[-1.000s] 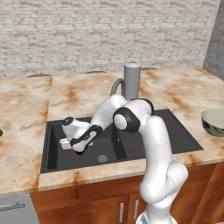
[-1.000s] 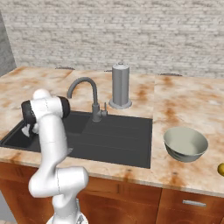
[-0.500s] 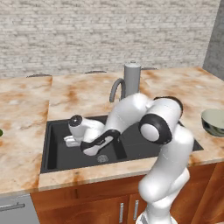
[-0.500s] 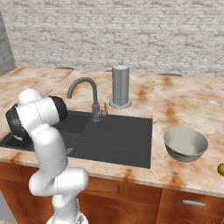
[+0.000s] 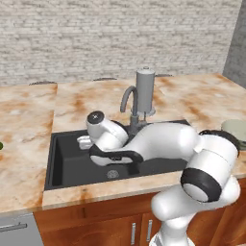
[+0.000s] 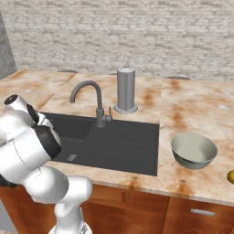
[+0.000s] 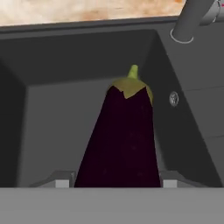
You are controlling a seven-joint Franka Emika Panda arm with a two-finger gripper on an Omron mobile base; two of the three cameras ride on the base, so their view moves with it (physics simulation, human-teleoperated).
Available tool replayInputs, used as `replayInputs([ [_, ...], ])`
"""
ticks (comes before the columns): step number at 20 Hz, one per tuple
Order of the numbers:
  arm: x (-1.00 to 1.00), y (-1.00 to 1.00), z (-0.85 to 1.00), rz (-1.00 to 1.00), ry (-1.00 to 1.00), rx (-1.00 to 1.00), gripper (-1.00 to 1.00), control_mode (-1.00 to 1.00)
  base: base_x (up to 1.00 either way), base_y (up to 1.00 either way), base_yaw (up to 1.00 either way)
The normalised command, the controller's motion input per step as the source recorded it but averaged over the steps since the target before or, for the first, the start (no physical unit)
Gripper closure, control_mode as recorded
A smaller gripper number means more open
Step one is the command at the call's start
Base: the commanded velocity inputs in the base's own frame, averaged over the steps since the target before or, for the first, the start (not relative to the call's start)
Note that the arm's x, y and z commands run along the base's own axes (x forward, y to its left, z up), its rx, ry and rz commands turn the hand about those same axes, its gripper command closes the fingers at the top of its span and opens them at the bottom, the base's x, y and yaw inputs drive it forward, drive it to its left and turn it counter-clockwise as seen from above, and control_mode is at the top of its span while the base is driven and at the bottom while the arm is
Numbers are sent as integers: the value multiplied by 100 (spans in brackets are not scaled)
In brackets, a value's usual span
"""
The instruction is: Pick the eggplant from the sink and place it in the bowl. Then pick the bowl and place it in the microwave. Then close the microwave door and press the start button.
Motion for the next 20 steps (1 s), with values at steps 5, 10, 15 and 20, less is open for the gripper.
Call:
replayInputs([
  [5, -52, -80, 100, -2, 0, 10, 100, -100, 0, 0, 0],
  [10, -79, -100, 88, 0, 0, 6, 100, -100, 0, 0, 0],
  [15, -85, -100, 40, 0, 0, 0, 100, -100, 0, 0, 0],
  [20, -45, -100, 31, 0, 0, 0, 100, -100, 0, 0, 0],
])
